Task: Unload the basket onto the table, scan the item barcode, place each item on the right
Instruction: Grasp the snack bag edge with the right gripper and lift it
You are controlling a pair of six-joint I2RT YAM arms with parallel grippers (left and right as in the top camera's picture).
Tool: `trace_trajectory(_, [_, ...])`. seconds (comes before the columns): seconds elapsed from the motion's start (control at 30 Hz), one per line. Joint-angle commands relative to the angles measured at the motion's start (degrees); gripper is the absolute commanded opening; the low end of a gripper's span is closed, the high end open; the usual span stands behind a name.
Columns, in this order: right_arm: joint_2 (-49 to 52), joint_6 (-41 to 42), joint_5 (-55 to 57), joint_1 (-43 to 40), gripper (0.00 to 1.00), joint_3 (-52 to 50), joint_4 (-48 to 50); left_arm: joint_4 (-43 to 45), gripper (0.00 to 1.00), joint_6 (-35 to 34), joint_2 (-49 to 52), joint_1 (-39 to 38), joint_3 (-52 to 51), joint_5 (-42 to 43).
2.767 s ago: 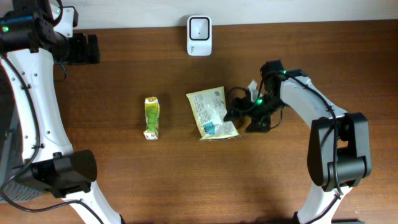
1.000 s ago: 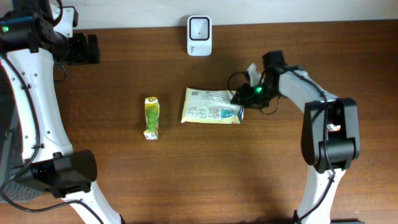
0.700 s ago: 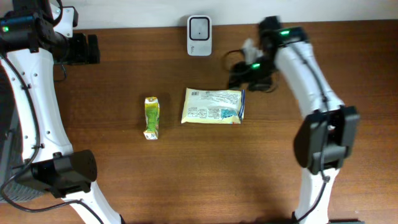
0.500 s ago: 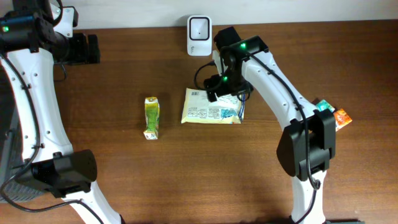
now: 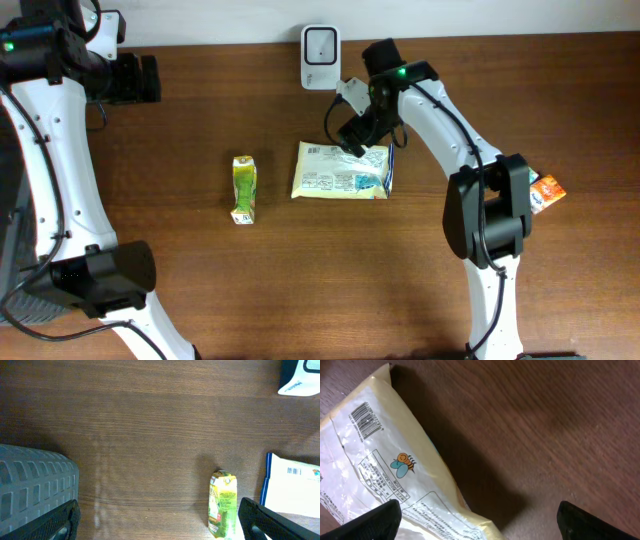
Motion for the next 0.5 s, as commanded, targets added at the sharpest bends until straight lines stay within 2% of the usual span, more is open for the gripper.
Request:
trace_trajectory(0.0, [1.75,-2.75,-4.31,-0.13,0.99,0.02,0.22,0.09,0.99,0.72,0.07,0.42,0.02,0.20])
trace_trajectory(0.13, [4.98,-4.70,-10.56,-0.13,1.00,0.02,-2.58,0.09,0.99,0.74,0.07,0.42,0.02,0.17])
trace_trajectory(0.27, [6.91,-5.35,-11.15,-0.11,0.95,0.02,-6.19,0.09,0.99,0.74,0.07,0.42,0.02,0.17])
trace_trajectory(0.33, [7.85,-5.25,-11.21,-0.17,0.89,0.02,-6.67,0.09,0.99,0.74,0.07,0.42,0.02,0.17])
trace_trajectory(0.43, [8.33,-4.46,-11.67,-0.02,0.60,0.02,-6.75,0.09,0.99,0.74,0.07,0.42,0.02,0.17])
trace_trajectory(0.47, [8.33,-3.19,-11.63,-0.04,0.41,0.02,-6.75,0.09,0.99,0.74,0.07,0.42,0.02,0.17])
